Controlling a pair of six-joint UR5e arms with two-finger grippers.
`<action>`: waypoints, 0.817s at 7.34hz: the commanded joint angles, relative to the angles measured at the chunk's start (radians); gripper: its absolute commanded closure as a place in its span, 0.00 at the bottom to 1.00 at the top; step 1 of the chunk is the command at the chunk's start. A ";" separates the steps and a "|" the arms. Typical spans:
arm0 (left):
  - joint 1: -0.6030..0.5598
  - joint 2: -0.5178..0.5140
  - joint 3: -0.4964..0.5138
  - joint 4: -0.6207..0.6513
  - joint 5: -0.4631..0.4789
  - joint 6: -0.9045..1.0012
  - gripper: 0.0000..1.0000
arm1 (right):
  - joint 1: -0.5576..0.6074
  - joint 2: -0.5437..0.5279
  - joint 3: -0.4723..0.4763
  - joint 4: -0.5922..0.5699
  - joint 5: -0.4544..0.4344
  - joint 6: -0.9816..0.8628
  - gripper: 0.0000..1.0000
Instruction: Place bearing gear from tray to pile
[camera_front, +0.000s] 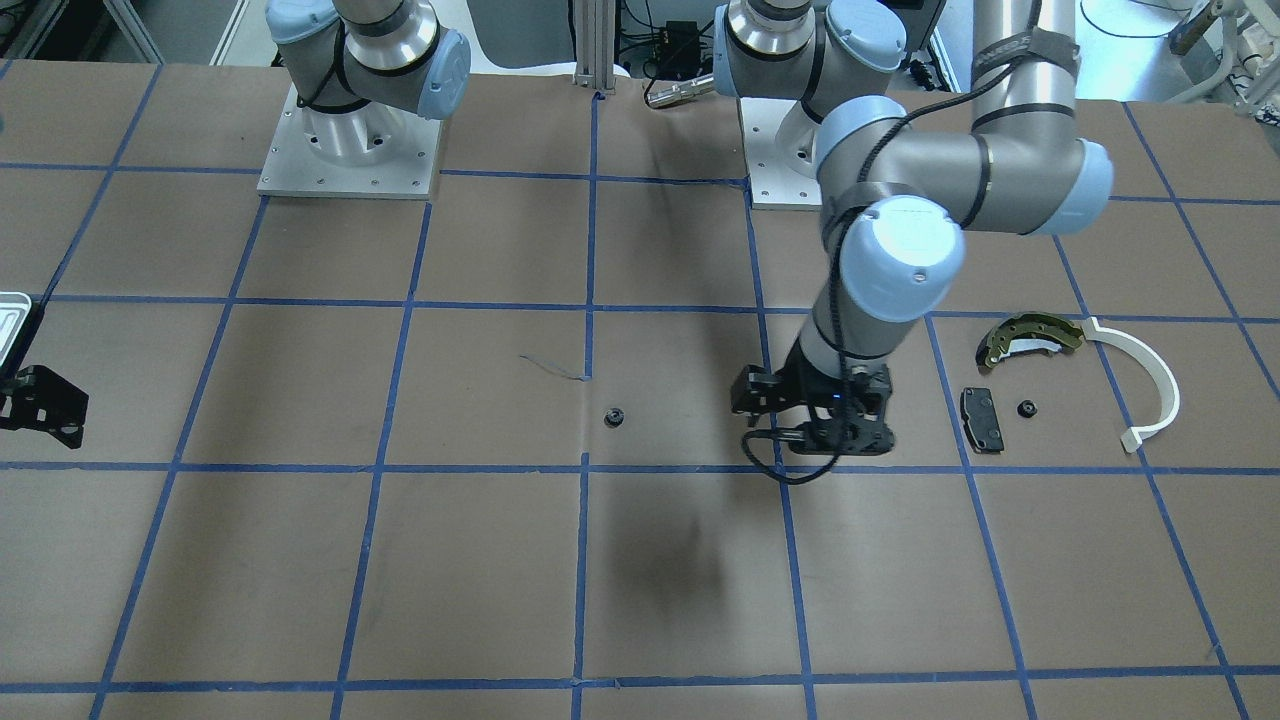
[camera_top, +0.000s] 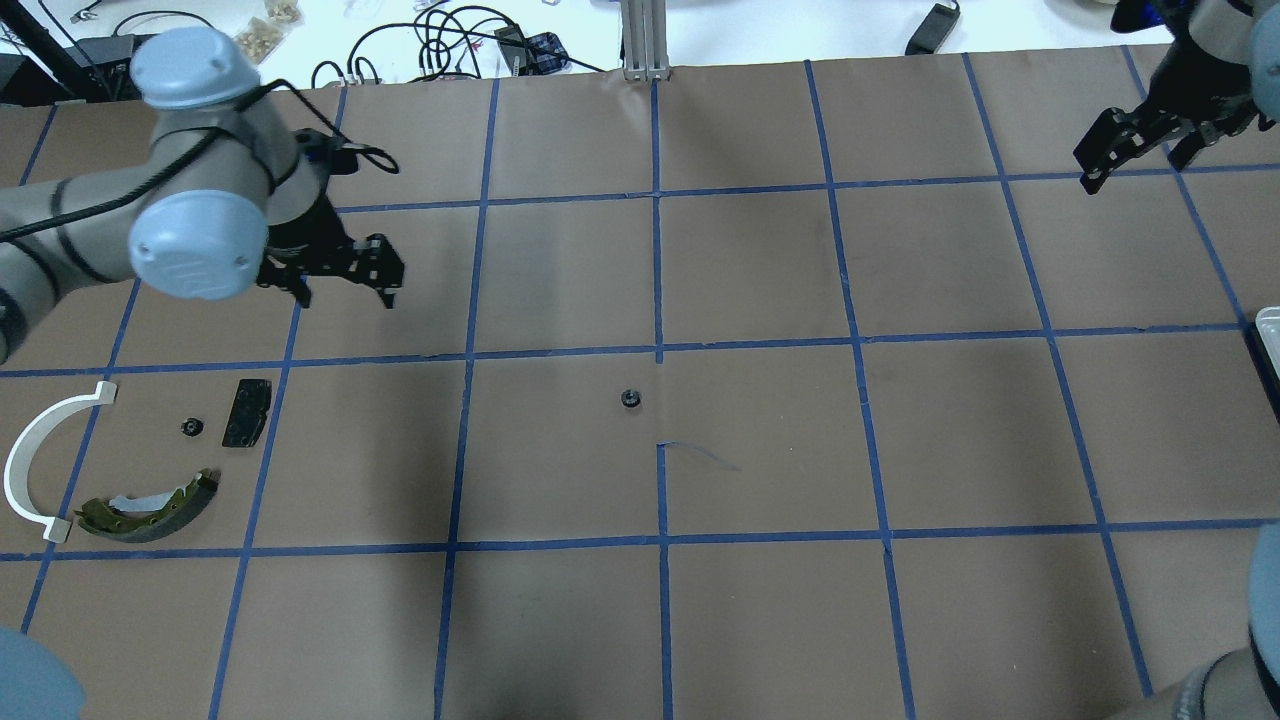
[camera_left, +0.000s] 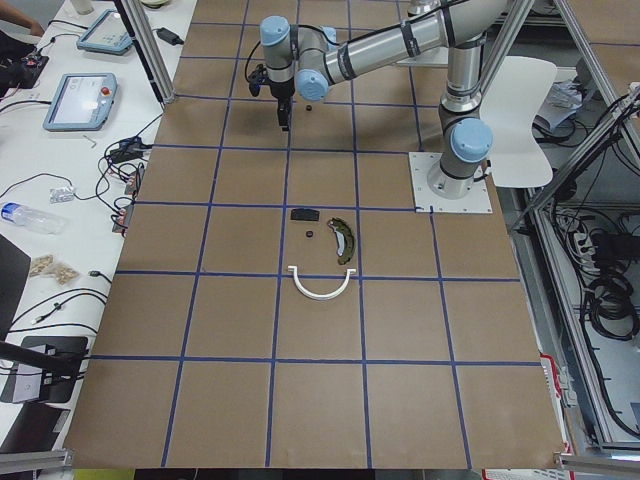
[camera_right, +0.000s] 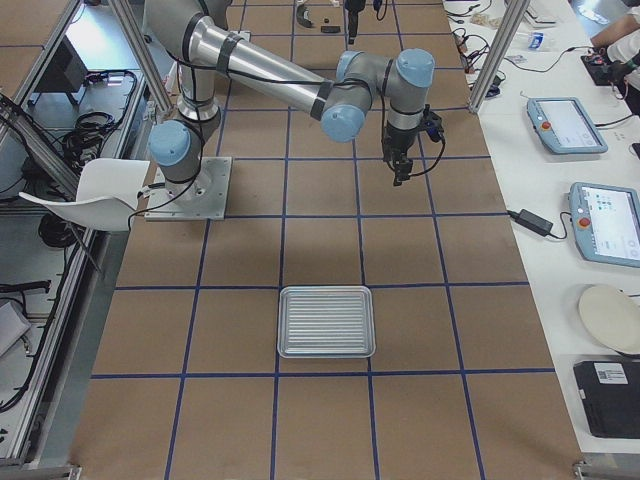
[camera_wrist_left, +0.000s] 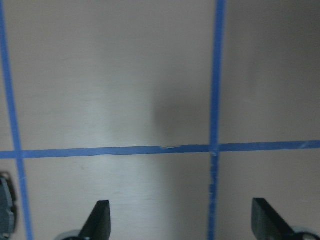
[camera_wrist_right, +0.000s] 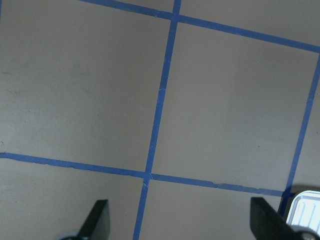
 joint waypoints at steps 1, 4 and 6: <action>-0.163 -0.034 -0.007 0.033 -0.012 -0.129 0.00 | -0.001 -0.002 0.006 0.002 -0.001 0.000 0.00; -0.203 -0.098 -0.017 0.055 -0.072 -0.174 0.00 | -0.001 -0.002 0.006 -0.001 0.001 -0.002 0.00; -0.231 -0.155 -0.017 0.150 -0.104 -0.237 0.00 | -0.002 -0.002 0.004 -0.007 0.004 0.000 0.00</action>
